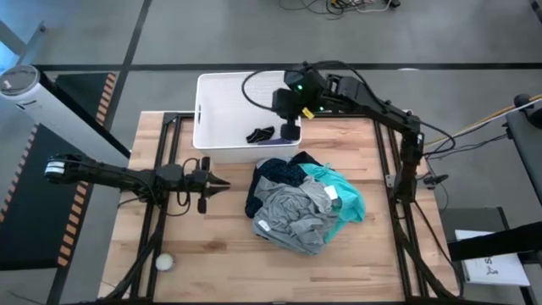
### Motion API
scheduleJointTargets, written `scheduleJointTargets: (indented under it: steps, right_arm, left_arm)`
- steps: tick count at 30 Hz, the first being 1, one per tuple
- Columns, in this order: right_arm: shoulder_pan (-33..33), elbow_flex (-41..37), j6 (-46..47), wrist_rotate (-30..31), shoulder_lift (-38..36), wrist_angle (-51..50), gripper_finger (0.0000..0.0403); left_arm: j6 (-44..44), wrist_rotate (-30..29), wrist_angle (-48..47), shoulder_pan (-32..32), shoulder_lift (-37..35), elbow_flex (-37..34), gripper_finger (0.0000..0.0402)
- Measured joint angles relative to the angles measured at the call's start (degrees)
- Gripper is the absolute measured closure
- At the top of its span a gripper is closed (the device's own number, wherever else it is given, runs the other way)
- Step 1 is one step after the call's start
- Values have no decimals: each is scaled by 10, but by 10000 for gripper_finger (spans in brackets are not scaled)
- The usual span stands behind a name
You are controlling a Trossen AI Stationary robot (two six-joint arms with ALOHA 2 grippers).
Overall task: Sort clothes
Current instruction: Put the gray sweater into the white laundry bin
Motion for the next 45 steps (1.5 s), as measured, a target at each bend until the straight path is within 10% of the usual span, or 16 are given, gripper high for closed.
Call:
scheduleJointTargets:
  steps: [22, 35, 45]
  right_arm:
    - [71, -574, 139, 68, -340, 346, 403]
    - [125, -745, 211, 160, -467, 382, 403]
    - [134, -781, 230, 171, -544, 385, 403]
  left_arm:
    - [43, 45, -231, -3, 86, 230, 351]
    - [111, 97, -350, -13, 270, 413, 341]
    - [111, 132, -386, -13, 443, 549, 247]
